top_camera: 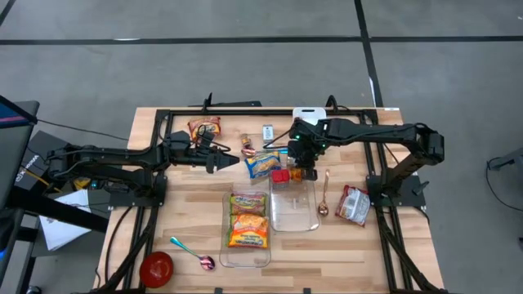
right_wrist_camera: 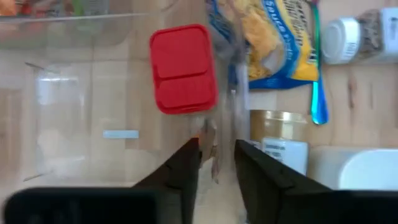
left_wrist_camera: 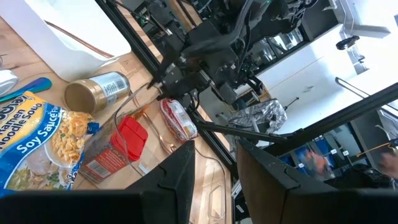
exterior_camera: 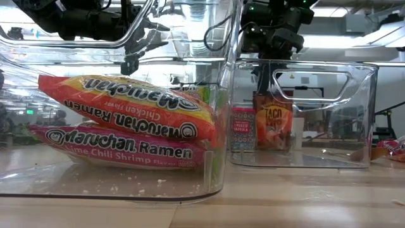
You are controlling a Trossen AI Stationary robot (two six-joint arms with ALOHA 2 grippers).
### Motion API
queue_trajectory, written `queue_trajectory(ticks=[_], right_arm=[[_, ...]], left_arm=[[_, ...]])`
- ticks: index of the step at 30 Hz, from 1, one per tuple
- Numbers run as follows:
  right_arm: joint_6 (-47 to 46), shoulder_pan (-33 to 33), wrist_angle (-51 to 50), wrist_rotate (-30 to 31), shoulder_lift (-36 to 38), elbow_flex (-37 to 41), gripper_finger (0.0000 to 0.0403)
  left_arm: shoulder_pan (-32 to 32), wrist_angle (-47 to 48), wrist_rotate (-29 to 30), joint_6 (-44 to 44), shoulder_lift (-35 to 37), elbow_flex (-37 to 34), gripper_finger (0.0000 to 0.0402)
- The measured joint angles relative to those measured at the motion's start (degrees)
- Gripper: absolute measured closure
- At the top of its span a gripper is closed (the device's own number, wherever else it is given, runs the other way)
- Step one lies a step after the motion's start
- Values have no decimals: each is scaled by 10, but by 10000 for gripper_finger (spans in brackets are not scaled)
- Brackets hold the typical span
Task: Pick & Place Food Item
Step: Put the bottom red noodle pack into the left transparent bin
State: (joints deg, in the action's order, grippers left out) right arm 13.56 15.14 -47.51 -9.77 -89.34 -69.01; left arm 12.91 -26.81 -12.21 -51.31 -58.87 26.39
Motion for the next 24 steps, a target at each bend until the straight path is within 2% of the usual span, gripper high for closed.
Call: queue_trajectory(ticks=[5,9,17,24], right_arm=[[1,13,3,24,9,0,252],[-12,36,7,24,42,0,230],[-57,72,5,22,151,0,231],[-97,83,-77,22,234,0,242]], left_arm=[[0,0,0,0,0,0,289],[0,0,0,0,0,0,289],[0,0,2,1,0,0,289],[0,0,2,1,0,0,289]])
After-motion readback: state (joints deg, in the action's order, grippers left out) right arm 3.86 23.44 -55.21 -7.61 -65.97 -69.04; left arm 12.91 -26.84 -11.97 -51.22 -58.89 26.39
